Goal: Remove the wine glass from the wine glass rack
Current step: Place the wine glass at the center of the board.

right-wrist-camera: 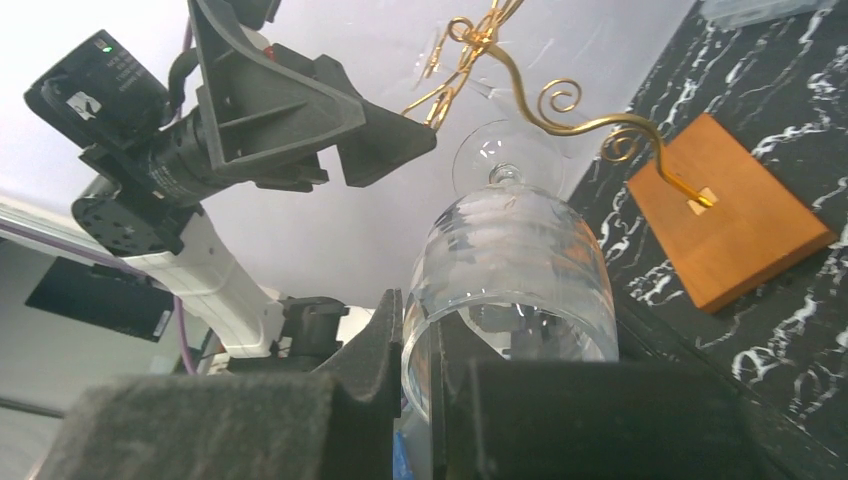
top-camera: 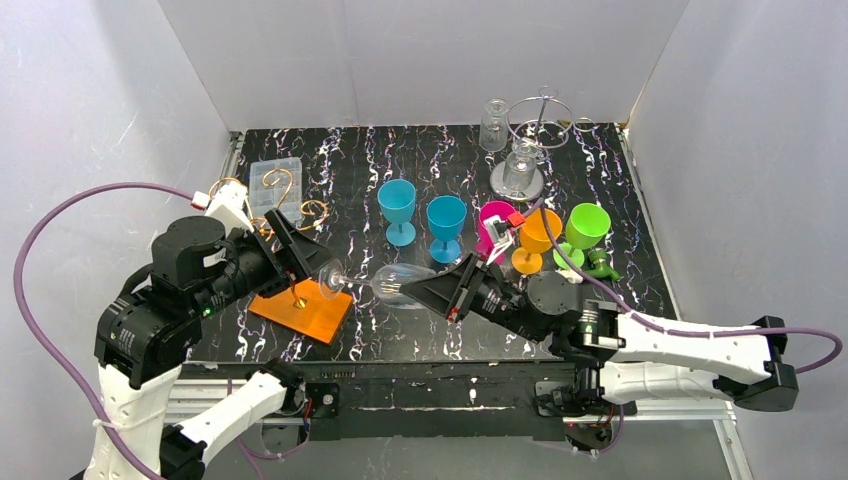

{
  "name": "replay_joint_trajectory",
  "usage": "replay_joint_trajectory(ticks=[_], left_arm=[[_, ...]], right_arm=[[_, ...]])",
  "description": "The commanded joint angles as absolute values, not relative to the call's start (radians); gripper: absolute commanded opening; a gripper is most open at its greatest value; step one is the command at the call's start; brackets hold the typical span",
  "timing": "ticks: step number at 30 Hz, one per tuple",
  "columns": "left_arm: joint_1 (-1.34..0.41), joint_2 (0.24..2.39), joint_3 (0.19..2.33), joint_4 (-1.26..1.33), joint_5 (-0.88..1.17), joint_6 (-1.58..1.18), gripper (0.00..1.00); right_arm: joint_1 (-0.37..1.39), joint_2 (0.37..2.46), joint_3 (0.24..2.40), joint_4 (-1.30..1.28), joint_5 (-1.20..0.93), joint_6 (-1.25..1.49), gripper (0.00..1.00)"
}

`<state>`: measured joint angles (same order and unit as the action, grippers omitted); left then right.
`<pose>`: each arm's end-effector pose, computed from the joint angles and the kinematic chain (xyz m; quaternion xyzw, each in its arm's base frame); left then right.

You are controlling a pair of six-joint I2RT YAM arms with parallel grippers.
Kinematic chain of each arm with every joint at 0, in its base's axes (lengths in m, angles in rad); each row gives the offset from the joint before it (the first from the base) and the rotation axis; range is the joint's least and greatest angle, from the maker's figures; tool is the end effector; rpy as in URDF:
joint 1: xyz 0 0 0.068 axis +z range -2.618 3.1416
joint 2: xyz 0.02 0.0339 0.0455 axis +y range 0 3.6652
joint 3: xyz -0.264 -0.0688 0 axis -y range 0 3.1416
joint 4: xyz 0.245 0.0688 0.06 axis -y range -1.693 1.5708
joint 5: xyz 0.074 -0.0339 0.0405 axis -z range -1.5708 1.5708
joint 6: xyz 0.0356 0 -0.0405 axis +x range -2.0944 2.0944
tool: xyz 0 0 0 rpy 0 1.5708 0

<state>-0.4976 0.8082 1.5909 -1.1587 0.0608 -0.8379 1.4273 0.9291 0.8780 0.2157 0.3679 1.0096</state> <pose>0.0613 -0.0357 0.4795 -0.1231 0.8174 -0.3679 0.4259 0.0435 0.2114 0.3900 0.0047 0.6508 0.6631 0.3698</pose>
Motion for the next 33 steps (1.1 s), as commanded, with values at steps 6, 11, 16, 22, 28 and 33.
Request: replay_joint_trajectory(ticks=[6,11,16,22,28,33], left_arm=[[-0.502,0.834,1.607,-1.121,0.117,-0.805,0.77],[-0.502,0.836,1.596,-1.083,0.159,-0.796,0.79],[-0.502,0.839,1.604,-1.046,0.201,-0.784,0.84],[-0.502,0.852,1.625,-0.998,0.244,-0.77,0.88],[-0.502,0.868,1.658,-0.962,0.252,-0.751,0.89],[-0.502,0.87,1.694,-0.955,0.22,-0.717,0.9]], right_arm=[[1.43,0.867,1.013,0.011,0.453,0.954,0.01],[1.43,0.897,1.069,-0.111,0.471,0.918,0.01],[1.43,0.954,1.156,-0.24,0.495,0.861,0.01],[1.428,1.066,1.309,-0.439,0.534,0.789,0.01],[1.362,1.189,1.389,-0.541,0.46,0.732,0.01],[1.194,1.288,1.403,-0.555,0.234,0.691,0.01]])
